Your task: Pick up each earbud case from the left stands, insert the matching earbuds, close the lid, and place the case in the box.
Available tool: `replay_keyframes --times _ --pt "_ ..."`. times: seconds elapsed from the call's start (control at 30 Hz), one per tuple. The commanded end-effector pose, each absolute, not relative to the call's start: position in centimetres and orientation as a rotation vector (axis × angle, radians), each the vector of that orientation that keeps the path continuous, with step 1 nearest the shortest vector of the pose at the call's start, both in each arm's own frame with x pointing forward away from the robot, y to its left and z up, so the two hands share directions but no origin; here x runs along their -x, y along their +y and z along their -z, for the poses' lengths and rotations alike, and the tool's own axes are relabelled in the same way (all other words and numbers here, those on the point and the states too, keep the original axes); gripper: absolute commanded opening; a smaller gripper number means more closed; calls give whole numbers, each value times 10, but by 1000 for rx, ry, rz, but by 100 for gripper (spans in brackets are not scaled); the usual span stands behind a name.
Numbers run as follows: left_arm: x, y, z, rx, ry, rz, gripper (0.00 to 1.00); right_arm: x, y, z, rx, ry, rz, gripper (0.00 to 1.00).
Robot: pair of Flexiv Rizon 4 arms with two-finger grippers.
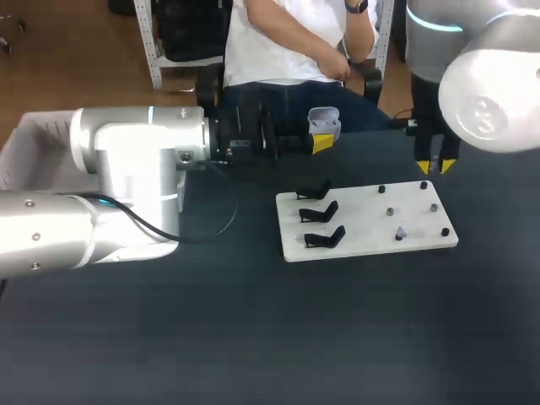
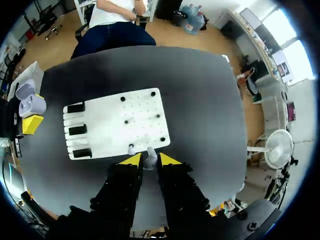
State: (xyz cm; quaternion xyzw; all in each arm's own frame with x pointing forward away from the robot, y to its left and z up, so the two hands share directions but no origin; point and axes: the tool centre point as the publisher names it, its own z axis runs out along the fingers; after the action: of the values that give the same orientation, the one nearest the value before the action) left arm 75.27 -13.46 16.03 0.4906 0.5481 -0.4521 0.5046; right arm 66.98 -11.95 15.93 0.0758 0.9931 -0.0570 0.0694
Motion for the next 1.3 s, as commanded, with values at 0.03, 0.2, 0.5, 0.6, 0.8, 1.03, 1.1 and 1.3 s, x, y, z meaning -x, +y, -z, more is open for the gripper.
replay_keyframes --times 0.03,0.2,0.5,0.6,0.8,1.03,1.1,1.3 --pt "-751 -135 -160 -1177 1322 1085 0 -667 -114 -169 -849 2893 195 0" --pt "-751 -135 -160 -1177 1322 1085 0 -665 -105 -173 -1052 2832 143 0" --pt "-751 -135 -160 -1177 1322 1085 0 -665 -94 -175 -1022 2831 163 0" --pt "-751 -135 -160 -1177 1322 1085 0 -665 -94 -175 -1022 2831 163 0" --pt "-751 -135 -160 -1177 1322 1085 0 -665 -94 -175 -1022 2831 163 0" --pt "-751 -135 -160 -1177 1322 1085 0 -677 -76 -188 -1054 2831 28 0" --pt "-751 -135 -160 -1177 1322 1085 0 -683 -68 -193 -1046 2823 36 0" --pt "-751 -135 -160 -1177 1322 1085 0 -702 -44 -208 -1053 2802 6 0"
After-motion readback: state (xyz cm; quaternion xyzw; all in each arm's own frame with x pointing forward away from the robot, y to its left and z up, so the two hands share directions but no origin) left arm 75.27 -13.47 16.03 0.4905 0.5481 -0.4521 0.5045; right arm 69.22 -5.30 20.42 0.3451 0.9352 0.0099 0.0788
